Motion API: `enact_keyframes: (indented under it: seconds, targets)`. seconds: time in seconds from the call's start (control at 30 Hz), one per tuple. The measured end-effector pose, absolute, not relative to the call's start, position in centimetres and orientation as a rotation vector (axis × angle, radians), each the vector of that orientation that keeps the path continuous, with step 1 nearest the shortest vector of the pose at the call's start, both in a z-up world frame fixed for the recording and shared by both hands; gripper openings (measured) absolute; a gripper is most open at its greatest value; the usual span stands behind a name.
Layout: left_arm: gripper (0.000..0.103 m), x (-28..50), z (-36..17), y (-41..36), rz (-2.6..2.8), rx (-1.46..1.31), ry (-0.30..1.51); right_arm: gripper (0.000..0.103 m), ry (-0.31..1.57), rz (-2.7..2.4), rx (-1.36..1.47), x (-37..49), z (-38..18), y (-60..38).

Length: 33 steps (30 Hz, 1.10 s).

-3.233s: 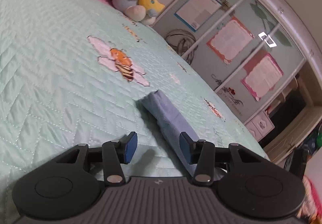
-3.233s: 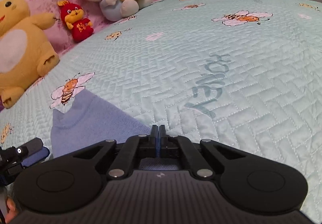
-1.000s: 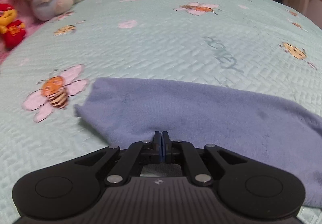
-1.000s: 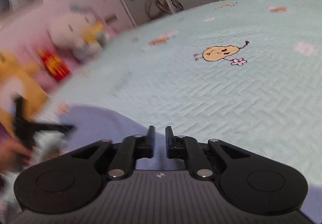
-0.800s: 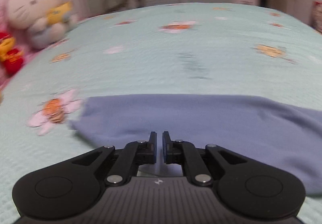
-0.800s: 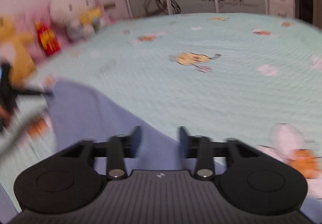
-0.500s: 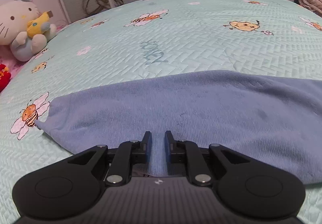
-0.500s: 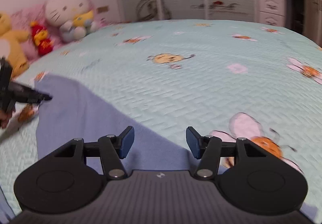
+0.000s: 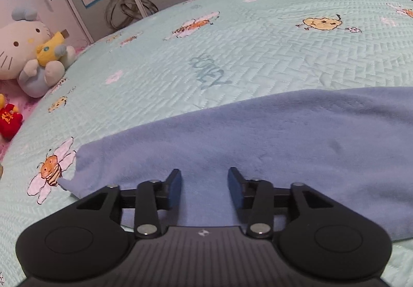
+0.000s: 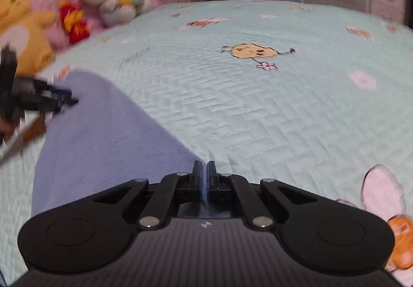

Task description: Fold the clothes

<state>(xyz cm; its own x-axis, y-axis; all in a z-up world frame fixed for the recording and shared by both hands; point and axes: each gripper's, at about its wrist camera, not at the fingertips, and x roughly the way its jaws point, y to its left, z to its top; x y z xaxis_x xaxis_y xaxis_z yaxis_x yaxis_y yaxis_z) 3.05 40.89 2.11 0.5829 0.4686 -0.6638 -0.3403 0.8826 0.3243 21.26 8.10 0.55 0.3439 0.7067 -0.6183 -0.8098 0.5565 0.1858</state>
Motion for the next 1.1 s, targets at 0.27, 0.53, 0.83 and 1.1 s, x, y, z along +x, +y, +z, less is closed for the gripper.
enact_keyframes:
  seconds: [0.27, 0.53, 0.83, 1.1]
  targets:
    - [0.086, 2.8, 2.1, 42.4, 0.541, 0.105, 0.795, 0.002, 0.737, 0.916, -0.034, 21.7, 0.3, 7.0]
    - [0.071, 0.7, 4.9, 43.9, 0.603, -0.053, 0.743, 0.025, 0.643, 0.754, -0.008, 17.8, 3.6, 3.5]
    - [0.06, -6.7, 3.5, 49.1, 0.58, -0.773, 0.652, 0.025, 0.641, 0.988, 0.073, 9.9, 4.7, 4.8]
    - [0.062, -5.3, 1.9, 50.5, 0.593, -0.84, 0.543, 0.037, 0.329, 1.082, -0.745, -0.3, 2.4, 19.2]
